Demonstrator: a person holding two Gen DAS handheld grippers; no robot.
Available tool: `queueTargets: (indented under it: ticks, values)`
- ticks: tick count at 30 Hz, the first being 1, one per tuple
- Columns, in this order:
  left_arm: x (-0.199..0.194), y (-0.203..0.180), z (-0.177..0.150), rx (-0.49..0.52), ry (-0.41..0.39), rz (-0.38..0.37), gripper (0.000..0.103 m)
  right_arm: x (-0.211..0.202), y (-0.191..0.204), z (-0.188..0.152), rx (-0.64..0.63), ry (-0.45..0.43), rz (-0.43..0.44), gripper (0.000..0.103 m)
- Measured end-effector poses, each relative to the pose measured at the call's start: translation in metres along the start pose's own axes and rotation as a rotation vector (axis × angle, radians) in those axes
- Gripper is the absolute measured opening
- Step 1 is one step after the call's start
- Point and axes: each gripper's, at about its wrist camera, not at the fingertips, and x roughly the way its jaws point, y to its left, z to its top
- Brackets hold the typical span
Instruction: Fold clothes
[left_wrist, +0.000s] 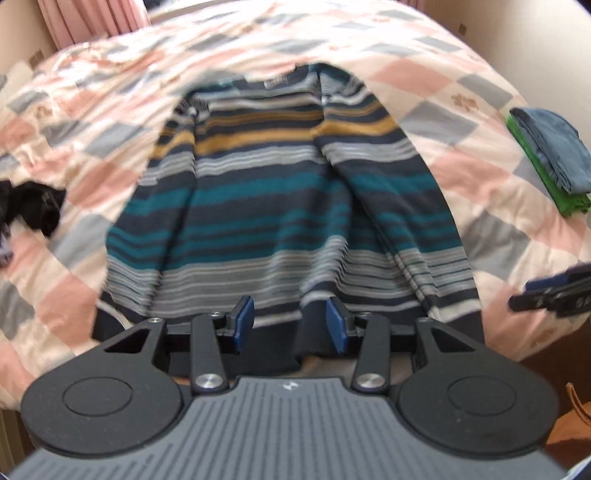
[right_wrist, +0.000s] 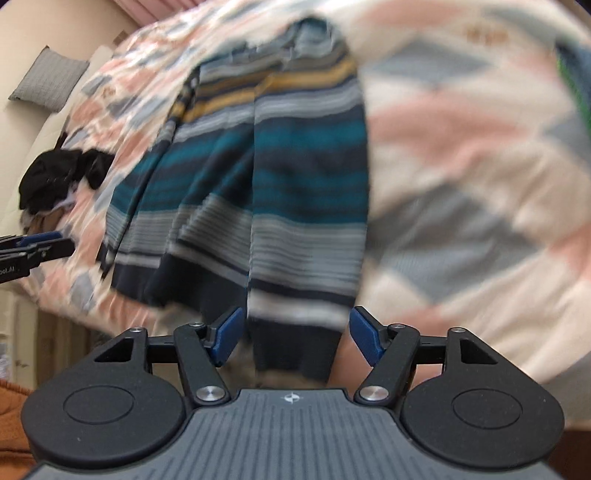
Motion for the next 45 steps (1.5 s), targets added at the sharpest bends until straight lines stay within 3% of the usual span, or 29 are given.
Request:
queueTargets:
  ticks: [2, 6, 7, 9, 11, 15, 19, 22, 24, 25, 26, 27, 32, 35, 39, 42, 45]
  values:
    - [0.005, -0.005, -0.006, -0.005, 0.028, 0.008, 0.039, 0.009, 0.0, -0.012, -0.054, 0.031, -0.012, 0.06]
    - [0.01, -0.007, -0.017, -0.006, 0.068, 0.006, 0.04, 0.025, 0.025, -0.038, -0.408, 0.051, -0.123, 0.06]
    - [0.012, -0.007, -0.018, -0.004, 0.074, 0.008, 0.04, 0.032, 0.02, -0.04, -0.382, 0.073, -0.129, 0.06]
    - [0.015, -0.006, -0.019, -0.003, 0.082, 0.012, 0.04, 0.041, -0.005, -0.04, -0.175, 0.076, -0.058, 0.06]
    - [0.016, -0.005, -0.019, -0.004, 0.084, 0.017, 0.041, 0.045, -0.033, -0.042, 0.047, 0.013, 0.052, 0.06]
    - [0.017, -0.002, -0.015, -0.02, 0.076, 0.02, 0.043, 0.055, -0.074, -0.048, 0.332, -0.061, 0.2, 0.06]
    - [0.021, -0.002, -0.008, -0.018, 0.087, 0.018, 0.043, 0.069, -0.095, -0.057, 0.553, -0.089, 0.372, 0.061]
    - [0.024, -0.005, -0.003, -0.015, 0.093, 0.023, 0.043, 0.072, -0.099, -0.06, 0.593, -0.102, 0.386, 0.063]
    - [0.026, -0.006, -0.001, -0.018, 0.1, 0.02, 0.043, 0.079, -0.1, -0.059, 0.587, -0.087, 0.371, 0.061]
    - [0.028, -0.006, 0.0, -0.018, 0.104, 0.019, 0.043, 0.083, -0.099, -0.057, 0.583, -0.073, 0.363, 0.047]
    - [0.03, -0.007, 0.001, -0.016, 0.109, 0.022, 0.043, 0.084, -0.097, -0.053, 0.566, -0.054, 0.35, 0.012]
    - [0.031, -0.008, 0.002, -0.014, 0.114, 0.026, 0.043, 0.085, -0.095, -0.049, 0.547, -0.034, 0.336, 0.007]
    - [0.033, -0.007, 0.005, -0.005, 0.114, 0.031, 0.043, 0.02, -0.091, -0.015, 0.391, -0.071, 0.278, 0.004]
    - [0.035, -0.005, 0.009, 0.001, 0.113, 0.032, 0.043, -0.057, -0.101, 0.017, 0.223, -0.18, 0.19, 0.003]
    - [0.041, -0.007, 0.015, 0.015, 0.11, 0.017, 0.043, -0.15, -0.127, 0.064, 0.033, -0.285, -0.041, 0.003]
    - [0.044, -0.011, 0.018, 0.025, 0.105, 0.007, 0.043, -0.183, -0.148, 0.092, -0.039, -0.293, -0.246, 0.003]
    - [0.045, -0.012, 0.019, 0.026, 0.103, 0.003, 0.044, -0.194, -0.164, 0.098, -0.032, -0.31, -0.31, 0.003]
